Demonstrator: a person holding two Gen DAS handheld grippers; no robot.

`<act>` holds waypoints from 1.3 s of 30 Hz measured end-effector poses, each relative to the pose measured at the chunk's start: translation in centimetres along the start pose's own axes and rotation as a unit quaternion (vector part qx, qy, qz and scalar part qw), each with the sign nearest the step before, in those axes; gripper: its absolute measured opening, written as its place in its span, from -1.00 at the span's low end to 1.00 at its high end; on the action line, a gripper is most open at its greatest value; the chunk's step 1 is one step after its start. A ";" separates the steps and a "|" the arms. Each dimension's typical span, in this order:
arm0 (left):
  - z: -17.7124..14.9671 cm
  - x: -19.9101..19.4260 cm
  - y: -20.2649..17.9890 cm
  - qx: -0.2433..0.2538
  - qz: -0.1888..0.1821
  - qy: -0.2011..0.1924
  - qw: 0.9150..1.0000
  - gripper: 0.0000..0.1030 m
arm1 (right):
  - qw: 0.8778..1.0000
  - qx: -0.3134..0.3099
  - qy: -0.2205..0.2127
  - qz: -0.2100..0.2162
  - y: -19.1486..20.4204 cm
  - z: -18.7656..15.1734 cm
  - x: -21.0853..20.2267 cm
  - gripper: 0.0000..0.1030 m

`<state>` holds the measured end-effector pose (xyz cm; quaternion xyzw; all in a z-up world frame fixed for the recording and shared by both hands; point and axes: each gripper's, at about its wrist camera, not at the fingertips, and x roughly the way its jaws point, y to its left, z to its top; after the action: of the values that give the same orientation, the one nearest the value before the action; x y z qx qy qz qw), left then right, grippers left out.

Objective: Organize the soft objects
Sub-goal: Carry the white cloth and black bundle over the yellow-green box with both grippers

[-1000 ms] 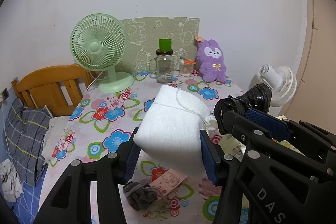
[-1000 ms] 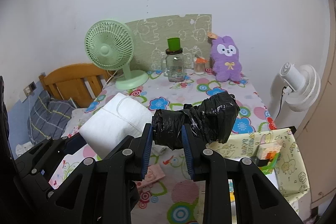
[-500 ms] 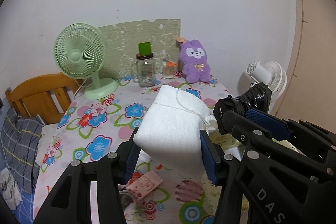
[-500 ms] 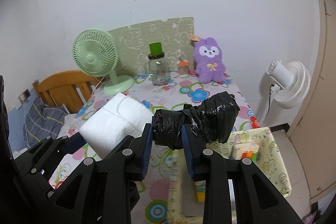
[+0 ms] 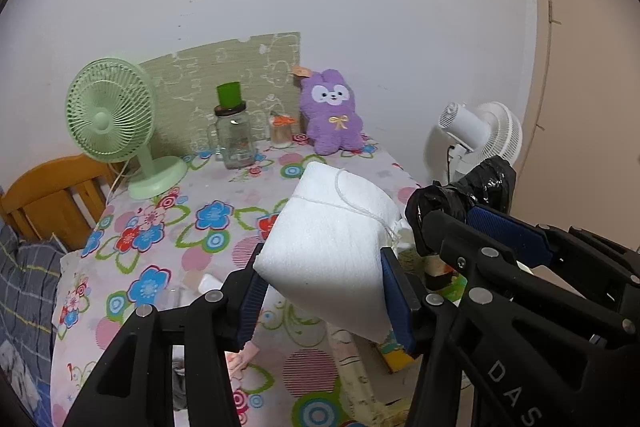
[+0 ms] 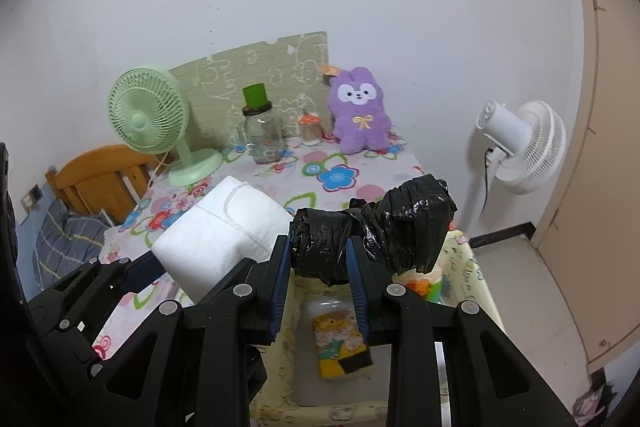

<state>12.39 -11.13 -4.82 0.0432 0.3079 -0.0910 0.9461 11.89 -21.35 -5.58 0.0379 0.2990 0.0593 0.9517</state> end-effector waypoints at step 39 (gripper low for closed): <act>-3.3 4.6 -5.4 0.055 -0.050 0.092 0.993 0.61 | 0.996 0.022 0.082 -0.034 -5.9 -4.7 3.7 -0.39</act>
<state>13.02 -16.57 -10.35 0.0881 0.3895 -0.1506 0.9043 12.75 -26.52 -12.11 0.0435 0.3780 0.0231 0.9245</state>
